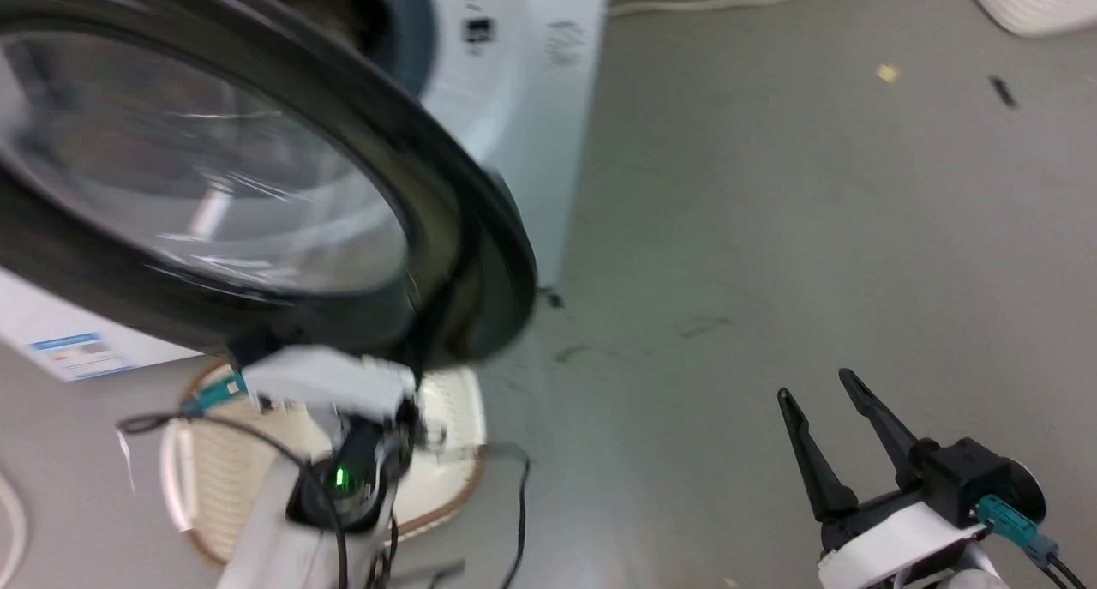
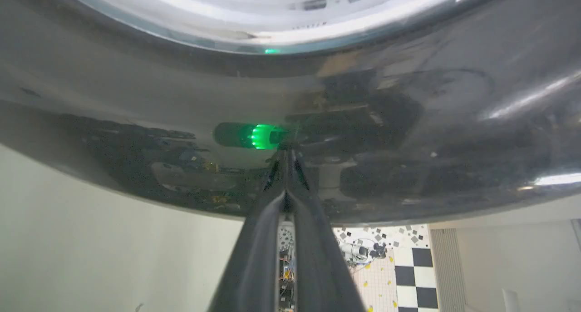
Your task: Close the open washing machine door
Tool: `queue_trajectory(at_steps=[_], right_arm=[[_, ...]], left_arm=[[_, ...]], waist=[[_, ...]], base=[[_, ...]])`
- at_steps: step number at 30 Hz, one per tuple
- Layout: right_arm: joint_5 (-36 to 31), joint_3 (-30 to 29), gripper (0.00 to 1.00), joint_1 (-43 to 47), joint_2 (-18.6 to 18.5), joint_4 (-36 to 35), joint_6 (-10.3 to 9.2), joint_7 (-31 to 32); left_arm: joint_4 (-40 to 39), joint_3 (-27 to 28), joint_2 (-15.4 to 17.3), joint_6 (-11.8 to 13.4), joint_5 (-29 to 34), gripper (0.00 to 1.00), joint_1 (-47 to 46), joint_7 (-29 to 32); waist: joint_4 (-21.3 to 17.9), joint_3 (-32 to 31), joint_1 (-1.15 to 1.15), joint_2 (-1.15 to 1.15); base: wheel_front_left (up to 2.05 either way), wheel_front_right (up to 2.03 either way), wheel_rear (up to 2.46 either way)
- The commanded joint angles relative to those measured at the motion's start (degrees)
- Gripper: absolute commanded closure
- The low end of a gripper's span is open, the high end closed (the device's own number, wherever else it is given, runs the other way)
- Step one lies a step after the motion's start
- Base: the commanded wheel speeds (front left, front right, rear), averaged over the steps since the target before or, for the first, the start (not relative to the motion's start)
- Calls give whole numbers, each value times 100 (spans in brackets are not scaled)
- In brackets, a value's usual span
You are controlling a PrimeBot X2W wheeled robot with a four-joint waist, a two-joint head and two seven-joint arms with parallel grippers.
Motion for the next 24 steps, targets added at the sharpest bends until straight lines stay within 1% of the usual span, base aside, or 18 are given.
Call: queue_trajectory(at_steps=[1,4,8,11,15,16,17,18,21,24], right_arm=[[63,20,0,-121,47,11,5,-25],[85,62,0,-175,82,21,5,-25],[92,73,0,-211,112,44,5,-25],[75,37,0,-199,120,29,5,-25],[50,28,0,-129,79,-44,5,-25],[50,30,0,-107,60,-62,5,-25],[53,24,0,-79,40,-84,5,-25],[56,7,0,-44,20,-104,5,-25],[48,10,0,75,-49,-153,5,-25],[39,35,0,214,-125,-182,5,-25]], left_arm=[[242,-19,7,-79,-43,100,-362,-313],[740,-59,6,-155,-119,100,-884,-760],[1284,-110,6,-290,-200,100,-1365,-1108],[1515,-152,6,-371,-281,100,-1472,-1201],[1509,-340,76,-414,-85,100,-1295,-1260],[1378,-398,112,-416,-35,69,-1199,-1274],[1227,-461,166,-417,32,28,-1073,-1308],[1065,-547,231,-418,125,0,-932,-1352],[572,-846,517,-419,507,0,-444,-1585],[203,-1271,921,-419,1162,0,36,-2005]], waist=[[-389,310,-1,0],[-501,383,-1,0],[-534,395,-1,0],[-458,337,-1,0],[-228,180,-1,0],[-158,133,-1,0],[-71,75,-1,0],[29,12,-1,0],[332,-182,-1,0],[686,-398,-1,0]], base=[[0,0,0],[0,0,0],[0,0,0],[0,0,0],[0,0,0],[0,0,0],[0,0,0],[0,0,0],[0,0,0],[0,0,0]])
